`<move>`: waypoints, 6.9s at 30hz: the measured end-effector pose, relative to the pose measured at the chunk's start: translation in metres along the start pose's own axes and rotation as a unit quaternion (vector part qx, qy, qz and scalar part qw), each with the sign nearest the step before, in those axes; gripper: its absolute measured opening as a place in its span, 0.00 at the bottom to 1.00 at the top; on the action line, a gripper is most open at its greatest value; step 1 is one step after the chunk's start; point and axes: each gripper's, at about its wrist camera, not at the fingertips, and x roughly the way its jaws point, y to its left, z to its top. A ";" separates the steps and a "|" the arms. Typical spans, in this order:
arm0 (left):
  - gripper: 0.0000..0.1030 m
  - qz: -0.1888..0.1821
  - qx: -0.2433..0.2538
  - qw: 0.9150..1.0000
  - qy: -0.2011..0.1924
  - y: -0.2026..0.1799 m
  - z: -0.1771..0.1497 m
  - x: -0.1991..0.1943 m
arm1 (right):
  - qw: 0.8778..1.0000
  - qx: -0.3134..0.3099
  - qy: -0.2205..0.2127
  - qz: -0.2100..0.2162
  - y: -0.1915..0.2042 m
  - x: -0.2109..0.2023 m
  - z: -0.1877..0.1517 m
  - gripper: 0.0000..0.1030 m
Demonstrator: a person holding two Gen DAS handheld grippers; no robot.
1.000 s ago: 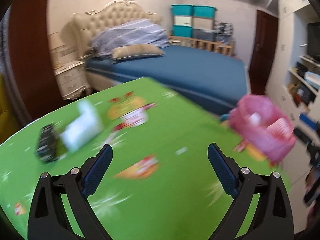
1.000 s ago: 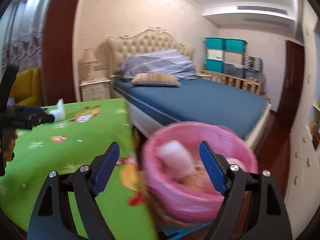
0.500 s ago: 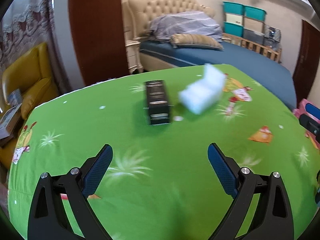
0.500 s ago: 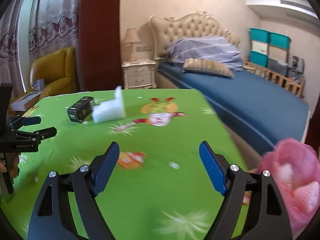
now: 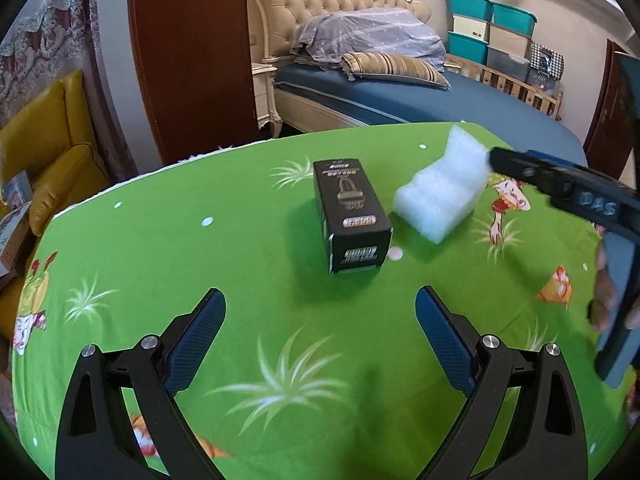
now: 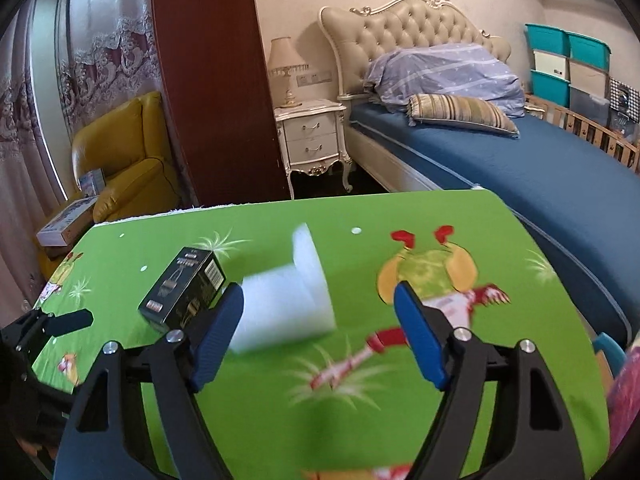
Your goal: Collect trash
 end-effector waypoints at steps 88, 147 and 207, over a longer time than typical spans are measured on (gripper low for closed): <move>0.36 -0.037 0.122 0.988 -0.088 -0.162 -0.124 -0.129 | 0.992 -0.012 -0.083 -0.099 -0.074 -0.281 -0.181 0.15; 0.36 -0.246 0.207 0.946 -0.033 -0.490 -0.020 -0.044 | 0.963 0.095 -0.097 -0.233 -0.370 -0.288 -0.143 0.15; 0.87 -0.202 0.182 0.949 -0.159 -0.353 -0.098 -0.158 | 0.964 0.058 -0.095 -0.241 -0.189 -0.404 -0.246 0.95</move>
